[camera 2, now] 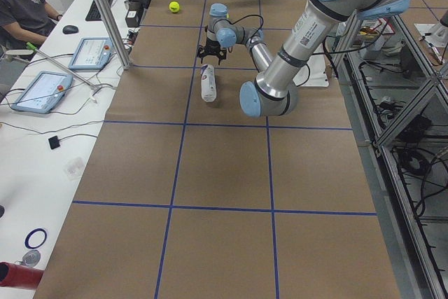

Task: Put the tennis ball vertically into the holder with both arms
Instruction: 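Close the left gripper on the tube's open end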

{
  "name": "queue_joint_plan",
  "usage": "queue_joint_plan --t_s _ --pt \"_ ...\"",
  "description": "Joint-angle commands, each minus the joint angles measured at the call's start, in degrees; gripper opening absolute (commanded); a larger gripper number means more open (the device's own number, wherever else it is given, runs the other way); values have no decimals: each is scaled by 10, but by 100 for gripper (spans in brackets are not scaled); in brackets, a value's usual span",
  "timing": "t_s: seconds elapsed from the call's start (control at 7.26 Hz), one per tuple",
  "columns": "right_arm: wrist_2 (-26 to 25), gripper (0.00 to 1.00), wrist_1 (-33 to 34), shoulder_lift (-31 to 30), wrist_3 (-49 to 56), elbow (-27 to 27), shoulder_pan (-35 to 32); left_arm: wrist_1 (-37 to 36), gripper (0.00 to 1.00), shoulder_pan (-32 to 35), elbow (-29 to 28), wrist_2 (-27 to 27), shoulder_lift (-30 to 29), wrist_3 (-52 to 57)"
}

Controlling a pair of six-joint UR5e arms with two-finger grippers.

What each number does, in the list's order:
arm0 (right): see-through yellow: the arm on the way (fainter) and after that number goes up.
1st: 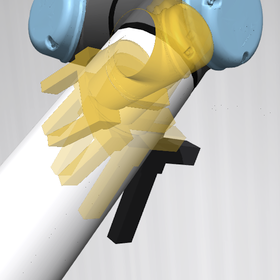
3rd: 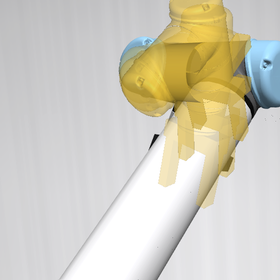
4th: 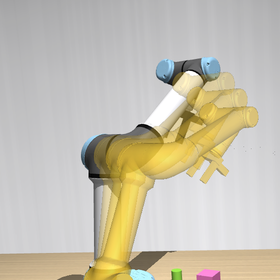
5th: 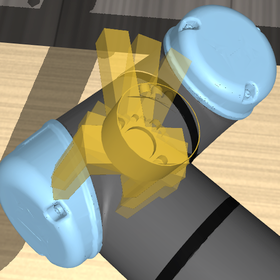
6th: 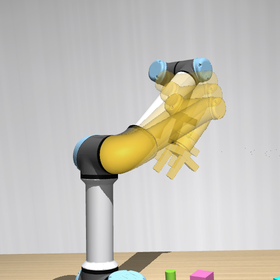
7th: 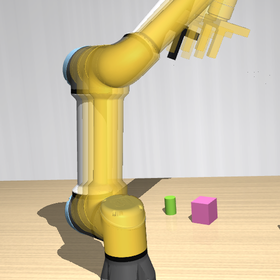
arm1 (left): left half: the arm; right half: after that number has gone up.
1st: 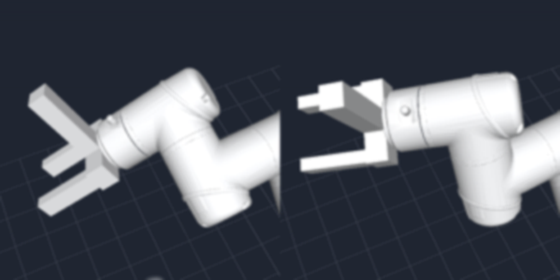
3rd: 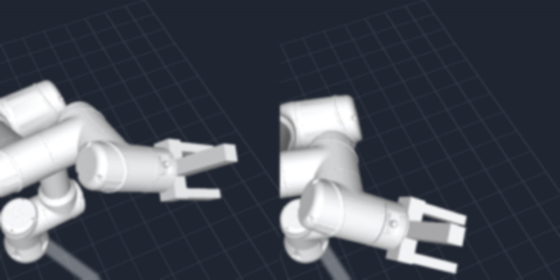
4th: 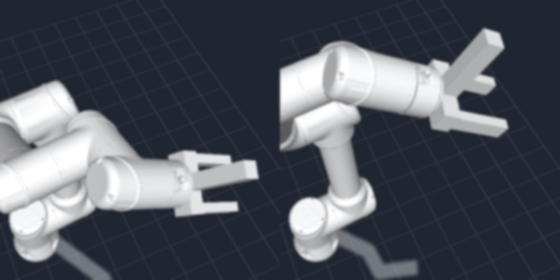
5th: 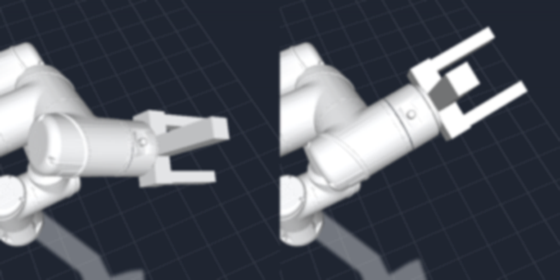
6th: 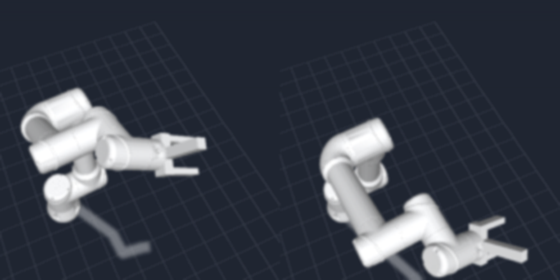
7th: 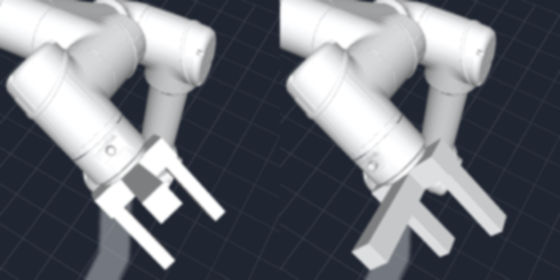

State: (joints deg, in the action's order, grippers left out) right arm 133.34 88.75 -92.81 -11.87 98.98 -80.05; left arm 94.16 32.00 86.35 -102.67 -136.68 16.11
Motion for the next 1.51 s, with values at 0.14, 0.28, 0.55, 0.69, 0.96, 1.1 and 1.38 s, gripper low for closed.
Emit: queue_joint_plan --t_s 0.14,0.28,0.55,0.69,0.96,1.1,1.38 --pt "0 99 -1 0 0 0 2 3 99 1 -18 0 -6 -4" --pt "0 99 -1 0 0 0 2 18 99 0 -35 0 -10 -5" --pt "0 99 -1 0 1 0 2 50 99 1 -69 0 -20 -6" --pt "0 99 -1 0 1 0 2 52 99 1 -81 0 -22 -6" --pt "0 99 -2 0 1 0 6 63 99 1 -94 0 -21 -5" --pt "-1 99 -2 0 1 0 6 65 99 1 -95 0 -22 -5" --pt "-1 99 -2 0 1 0 6 74 99 1 -101 0 -22 -5"
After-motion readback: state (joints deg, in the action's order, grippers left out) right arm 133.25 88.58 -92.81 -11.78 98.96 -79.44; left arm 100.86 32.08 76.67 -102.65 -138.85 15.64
